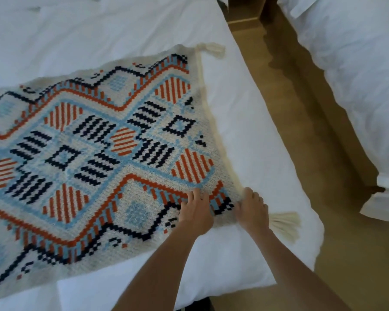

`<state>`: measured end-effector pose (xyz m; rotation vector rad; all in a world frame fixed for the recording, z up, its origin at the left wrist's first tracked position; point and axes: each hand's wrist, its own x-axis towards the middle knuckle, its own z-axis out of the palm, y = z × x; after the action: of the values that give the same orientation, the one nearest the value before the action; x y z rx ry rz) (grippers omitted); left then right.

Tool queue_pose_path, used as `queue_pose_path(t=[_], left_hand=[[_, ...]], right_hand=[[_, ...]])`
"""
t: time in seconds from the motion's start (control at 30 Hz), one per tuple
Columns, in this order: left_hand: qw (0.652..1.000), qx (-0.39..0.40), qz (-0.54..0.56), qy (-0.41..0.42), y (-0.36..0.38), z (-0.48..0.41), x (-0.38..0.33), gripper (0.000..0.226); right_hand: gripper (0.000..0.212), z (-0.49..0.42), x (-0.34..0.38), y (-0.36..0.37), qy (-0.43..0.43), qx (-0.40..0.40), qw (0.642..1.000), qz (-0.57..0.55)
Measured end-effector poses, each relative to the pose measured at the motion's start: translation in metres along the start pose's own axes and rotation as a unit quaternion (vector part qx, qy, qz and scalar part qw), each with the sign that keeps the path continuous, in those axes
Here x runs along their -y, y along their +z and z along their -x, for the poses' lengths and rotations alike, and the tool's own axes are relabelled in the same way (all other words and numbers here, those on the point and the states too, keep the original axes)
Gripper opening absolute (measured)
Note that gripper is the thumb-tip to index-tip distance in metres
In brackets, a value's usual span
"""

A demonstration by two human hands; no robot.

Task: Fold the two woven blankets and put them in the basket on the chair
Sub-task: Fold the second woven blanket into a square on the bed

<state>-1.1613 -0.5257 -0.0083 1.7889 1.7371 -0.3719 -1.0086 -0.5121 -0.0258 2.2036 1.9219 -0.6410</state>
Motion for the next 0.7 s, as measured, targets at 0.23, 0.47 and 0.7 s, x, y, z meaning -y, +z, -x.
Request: queue_pose_path(t=[0.23, 0.47, 0.7], left_hand=[[0.992, -0.02, 0.127, -0.008, -0.015, -0.004, -0.012, 0.04], [0.984, -0.084, 0.155, 0.02, -0.061, -0.016, -0.029, 0.046], [0.979, -0.113, 0.164, -0.038, -0.083, -0.024, -0.02, 0.049]], right_hand=[[0.036, 0.017, 0.014, -0.01, 0.02, -0.005, 0.995, -0.094], [0.037, 0.053, 0.041, -0.009, -0.07, -0.035, 0.985, -0.157], [0.055, 0.083, 0.074, -0.003, -0.133, -0.032, 0.972, -0.189]])
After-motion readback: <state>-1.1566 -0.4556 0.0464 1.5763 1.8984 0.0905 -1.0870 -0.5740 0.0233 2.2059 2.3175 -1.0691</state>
